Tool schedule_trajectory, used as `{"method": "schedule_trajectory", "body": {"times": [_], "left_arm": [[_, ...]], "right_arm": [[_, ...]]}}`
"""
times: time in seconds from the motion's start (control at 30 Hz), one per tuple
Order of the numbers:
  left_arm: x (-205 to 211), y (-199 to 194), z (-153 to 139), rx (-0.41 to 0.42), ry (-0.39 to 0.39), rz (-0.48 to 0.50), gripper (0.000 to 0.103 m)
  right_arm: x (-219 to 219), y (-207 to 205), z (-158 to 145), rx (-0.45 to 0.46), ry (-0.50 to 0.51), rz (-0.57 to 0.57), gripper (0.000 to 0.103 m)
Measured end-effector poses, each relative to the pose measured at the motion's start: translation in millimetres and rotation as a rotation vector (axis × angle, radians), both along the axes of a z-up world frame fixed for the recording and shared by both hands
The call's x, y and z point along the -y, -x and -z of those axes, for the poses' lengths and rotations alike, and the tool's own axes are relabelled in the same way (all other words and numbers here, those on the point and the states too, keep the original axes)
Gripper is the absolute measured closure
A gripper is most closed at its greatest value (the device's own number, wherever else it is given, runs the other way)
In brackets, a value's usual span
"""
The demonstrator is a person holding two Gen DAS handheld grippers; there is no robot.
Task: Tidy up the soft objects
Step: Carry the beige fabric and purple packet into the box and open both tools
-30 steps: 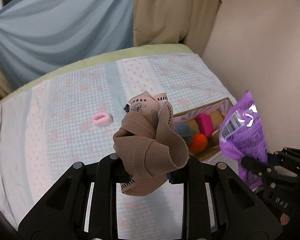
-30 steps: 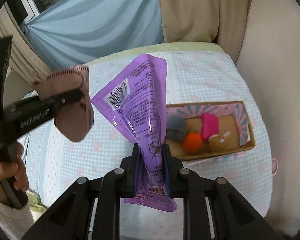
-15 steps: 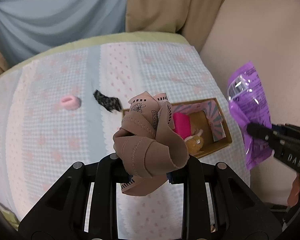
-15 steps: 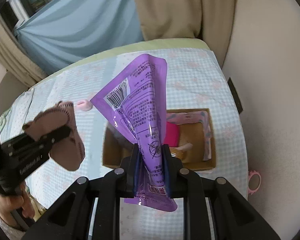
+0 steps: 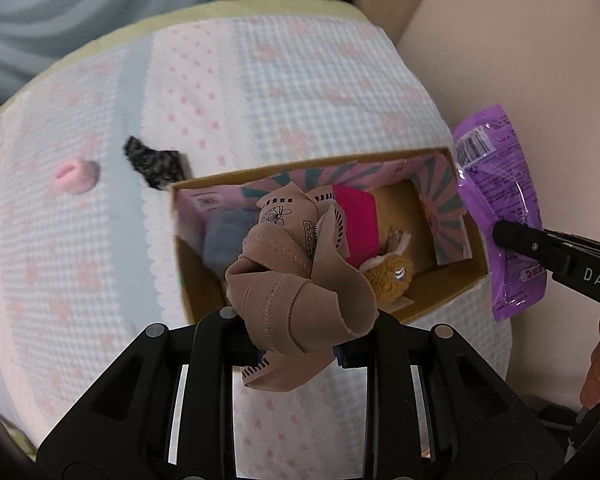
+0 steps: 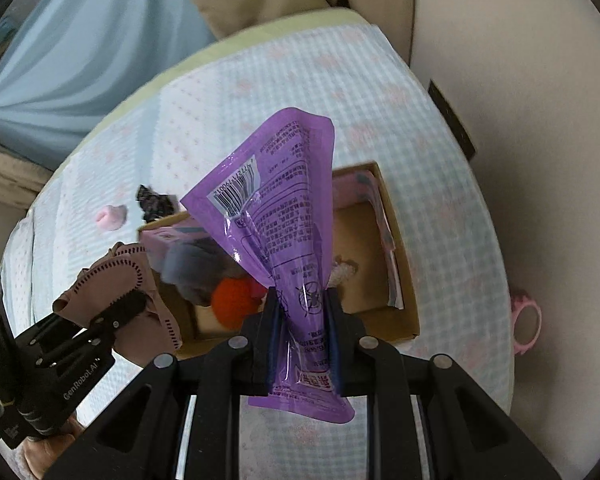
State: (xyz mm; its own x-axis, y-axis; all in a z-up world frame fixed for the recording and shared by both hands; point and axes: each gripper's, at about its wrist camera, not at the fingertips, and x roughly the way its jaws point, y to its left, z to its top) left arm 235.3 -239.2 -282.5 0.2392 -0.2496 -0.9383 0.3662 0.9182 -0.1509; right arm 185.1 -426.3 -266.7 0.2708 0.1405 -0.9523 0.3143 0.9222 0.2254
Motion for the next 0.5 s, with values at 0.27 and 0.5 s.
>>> {"method": "schedule_trajectory", "body": {"times": [0.27,0.5], "left_arm": [[29.2,-21.7,47.7,-0.062,-0.050,0.064,0.055],[32.3,-26.5,53.5,-0.032,-0.086,0.110,0.000]], "right_arm": [[10.2,-17.6,43.6,-0.092,-0.080,0.067,0.082],[20.2,-23.1,55.8,-0.078,-0.141,0.160,0.000]]}}
